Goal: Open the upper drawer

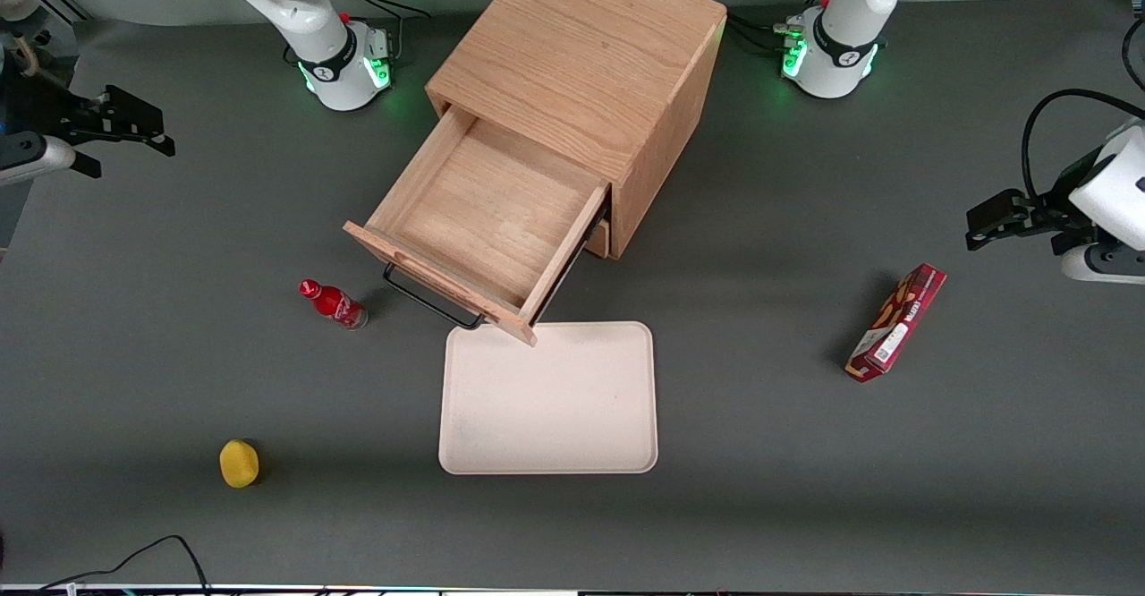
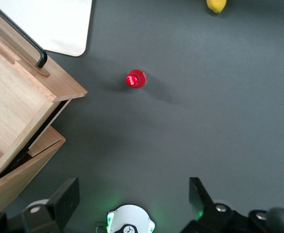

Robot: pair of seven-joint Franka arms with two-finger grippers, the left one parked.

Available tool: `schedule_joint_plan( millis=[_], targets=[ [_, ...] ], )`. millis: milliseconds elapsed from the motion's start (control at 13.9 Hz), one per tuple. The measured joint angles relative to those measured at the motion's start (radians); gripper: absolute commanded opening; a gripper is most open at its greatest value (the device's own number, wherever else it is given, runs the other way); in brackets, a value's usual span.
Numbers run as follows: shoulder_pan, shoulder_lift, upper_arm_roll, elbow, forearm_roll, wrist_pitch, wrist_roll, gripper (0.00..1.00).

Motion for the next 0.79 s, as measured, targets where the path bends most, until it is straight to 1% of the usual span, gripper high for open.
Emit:
schedule_joint_plan(
  millis=[215, 502, 574, 717, 789],
  targets=[
    [-0.016, -0.048, 0.000, -0.010, 0.001, 0.004, 0.019, 1.00],
    [-0.005, -0.150, -0.003, -0.137, 0.005, 0.062, 0.081, 1.00],
    [0.031, -0.150, -0.031, -0.155, 0.005, 0.072, 0.106, 1.00],
    [0.161, -0.134, -0.160, -0.165, 0.005, 0.090, 0.126, 1.00],
    [0.204, -0.123, -0.217, -0.165, 0.005, 0.094, 0.124, 1.00]
  ],
)
